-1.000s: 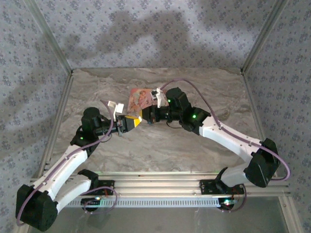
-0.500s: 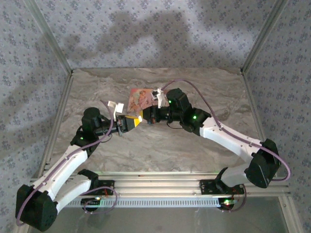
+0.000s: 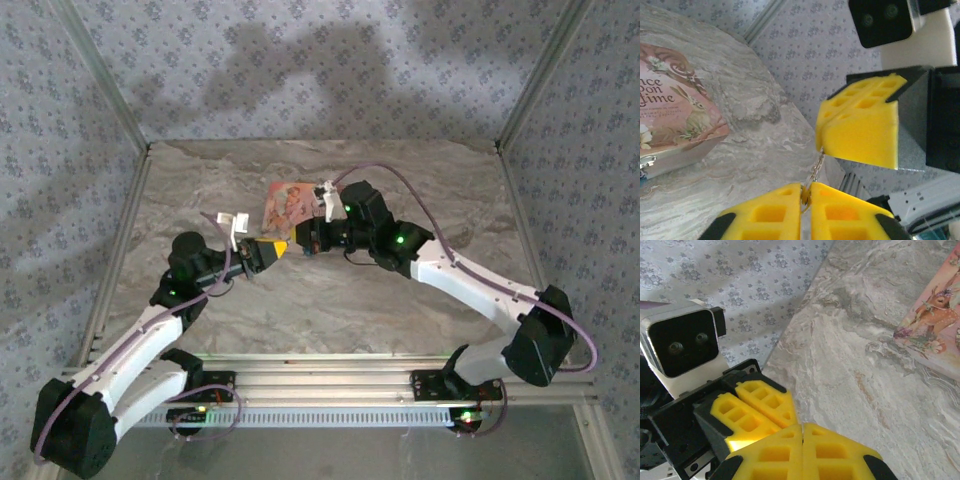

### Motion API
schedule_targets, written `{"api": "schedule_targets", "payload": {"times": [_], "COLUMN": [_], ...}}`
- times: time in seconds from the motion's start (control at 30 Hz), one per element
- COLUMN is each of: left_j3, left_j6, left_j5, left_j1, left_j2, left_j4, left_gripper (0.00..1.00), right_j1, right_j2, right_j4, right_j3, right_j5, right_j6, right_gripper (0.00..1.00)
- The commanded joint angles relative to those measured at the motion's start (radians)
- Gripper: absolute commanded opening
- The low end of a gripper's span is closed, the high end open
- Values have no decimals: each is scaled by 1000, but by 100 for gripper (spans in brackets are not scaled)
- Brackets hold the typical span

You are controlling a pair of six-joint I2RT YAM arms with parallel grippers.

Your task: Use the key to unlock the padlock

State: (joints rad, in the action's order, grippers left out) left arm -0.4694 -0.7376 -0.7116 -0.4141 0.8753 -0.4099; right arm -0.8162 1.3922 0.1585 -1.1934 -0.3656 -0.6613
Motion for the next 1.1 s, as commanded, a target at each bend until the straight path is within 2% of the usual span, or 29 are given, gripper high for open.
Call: {"api": "schedule_targets", "payload": {"times": [0.0, 0.1, 0.13, 0.27, 0.4, 0.53, 0.73, 0.93, 1.07], "left_j3": [-2, -11, -11, -19, -40, -90, -146, -170, -172], "left_j6": [2, 37, 45, 83, 120, 168, 197, 211, 220], "left_j5": [37, 45, 51, 60, 10, -114, -265, -317, -327], "left_j1": [7, 8, 8, 8, 12, 22, 32, 34, 34], "left_j2": [-25, -41, -46, -58, -49, -20, 16, 36, 39], "left_j4": [-6, 53, 67, 114, 125, 130, 123, 139, 154], "left_gripper": [30, 48, 51, 53, 48, 42, 38, 27, 26], "right_j1": [11, 12, 14, 15, 17, 18, 17, 22, 29], "right_j2": [9, 23, 31, 52, 62, 65, 76, 72, 68], "right_j4": [93, 160, 189, 261, 292, 324, 381, 379, 365], "right_j3": [-83, -130, -147, -199, -223, -244, -268, -263, -255], "right_j5": [45, 64, 76, 93, 42, -50, -193, -228, -252], "right_j6": [60, 106, 125, 167, 221, 306, 406, 427, 431], "right_gripper": [0, 0, 0, 0, 0, 0, 0, 0, 0]}}
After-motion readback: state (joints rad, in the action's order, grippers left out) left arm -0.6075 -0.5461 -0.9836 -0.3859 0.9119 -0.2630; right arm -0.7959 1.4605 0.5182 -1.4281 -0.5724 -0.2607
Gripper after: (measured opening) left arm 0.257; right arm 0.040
